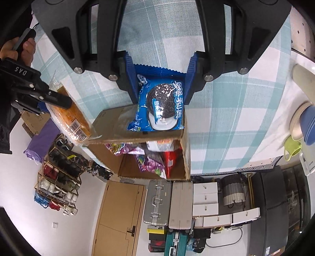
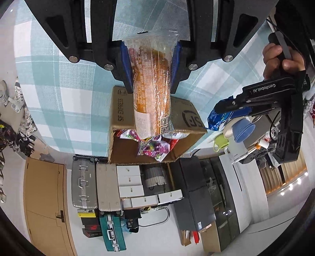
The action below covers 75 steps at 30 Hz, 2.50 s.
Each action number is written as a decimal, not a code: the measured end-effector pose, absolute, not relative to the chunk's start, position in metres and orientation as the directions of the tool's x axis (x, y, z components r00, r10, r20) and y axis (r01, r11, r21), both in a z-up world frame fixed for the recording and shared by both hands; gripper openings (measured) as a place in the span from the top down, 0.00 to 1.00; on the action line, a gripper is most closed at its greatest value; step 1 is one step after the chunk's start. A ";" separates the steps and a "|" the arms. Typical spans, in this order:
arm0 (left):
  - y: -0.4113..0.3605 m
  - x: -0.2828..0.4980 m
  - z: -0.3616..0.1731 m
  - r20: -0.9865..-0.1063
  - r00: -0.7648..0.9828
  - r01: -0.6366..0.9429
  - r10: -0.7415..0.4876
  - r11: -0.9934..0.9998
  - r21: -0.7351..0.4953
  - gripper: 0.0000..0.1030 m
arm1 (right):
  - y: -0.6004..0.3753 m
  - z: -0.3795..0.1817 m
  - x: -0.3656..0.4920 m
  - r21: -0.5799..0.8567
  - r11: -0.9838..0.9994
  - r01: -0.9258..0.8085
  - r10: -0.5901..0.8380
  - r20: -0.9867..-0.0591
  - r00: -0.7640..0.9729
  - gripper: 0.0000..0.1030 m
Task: Organize snacks
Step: 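Lift both held snacks and carry them over the cardboard box, then open both tools to drop the biscuit pack and bread roll into the box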
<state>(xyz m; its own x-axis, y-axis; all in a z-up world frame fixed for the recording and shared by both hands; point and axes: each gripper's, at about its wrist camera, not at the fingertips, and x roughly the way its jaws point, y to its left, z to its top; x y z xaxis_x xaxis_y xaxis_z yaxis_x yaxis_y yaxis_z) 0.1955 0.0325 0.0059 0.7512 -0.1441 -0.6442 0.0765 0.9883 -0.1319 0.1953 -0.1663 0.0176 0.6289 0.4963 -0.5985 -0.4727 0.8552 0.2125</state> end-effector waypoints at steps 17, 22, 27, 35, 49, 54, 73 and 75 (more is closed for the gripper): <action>0.034 0.224 0.053 -0.577 0.807 0.056 -0.128 0.988 -0.142 0.61 | -0.168 0.057 0.228 0.244 0.860 -0.449 0.504 -0.548 0.668 0.66; 0.032 0.239 0.062 -0.569 0.813 0.058 -0.124 0.989 -0.133 0.61 | -0.164 0.064 0.240 0.248 0.862 -0.442 0.502 -0.542 0.674 0.66; 0.030 0.256 0.064 -0.570 0.812 0.061 -0.121 0.990 -0.124 0.61 | -0.162 0.065 0.256 0.259 0.861 -0.437 0.504 -0.542 0.672 0.66; 0.023 0.283 0.062 -0.591 0.798 0.059 -0.121 0.991 -0.123 0.61 | -0.152 0.062 0.286 0.282 0.854 -0.437 0.517 -0.560 0.648 0.66; 0.007 0.335 0.040 -0.641 0.761 0.065 -0.098 0.995 -0.076 0.61 | -0.134 0.037 0.333 0.279 0.864 -0.418 0.495 -0.621 0.608 0.66; 0.003 0.351 0.029 -0.659 0.746 0.068 -0.097 0.995 -0.070 0.61 | -0.129 0.034 0.342 0.274 0.867 -0.417 0.490 -0.625 0.608 0.66; -0.002 0.381 0.000 -0.686 0.725 0.047 -0.068 0.998 -0.048 0.60 | -0.110 0.012 0.360 0.201 0.891 -0.407 0.431 -0.656 0.620 0.66; -0.004 0.383 -0.001 -0.686 0.724 0.049 -0.069 0.998 -0.048 0.60 | -0.109 0.012 0.360 0.197 0.890 -0.411 0.431 -0.656 0.620 0.66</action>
<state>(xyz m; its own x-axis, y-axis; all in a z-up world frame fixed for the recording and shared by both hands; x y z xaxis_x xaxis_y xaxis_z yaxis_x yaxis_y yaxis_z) 0.3826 -0.0035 -0.0007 0.7242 -0.0686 -0.6862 0.0494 0.9976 -0.0476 0.3600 -0.1094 0.0122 0.6197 0.4313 -0.6557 -0.4111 0.8901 0.1969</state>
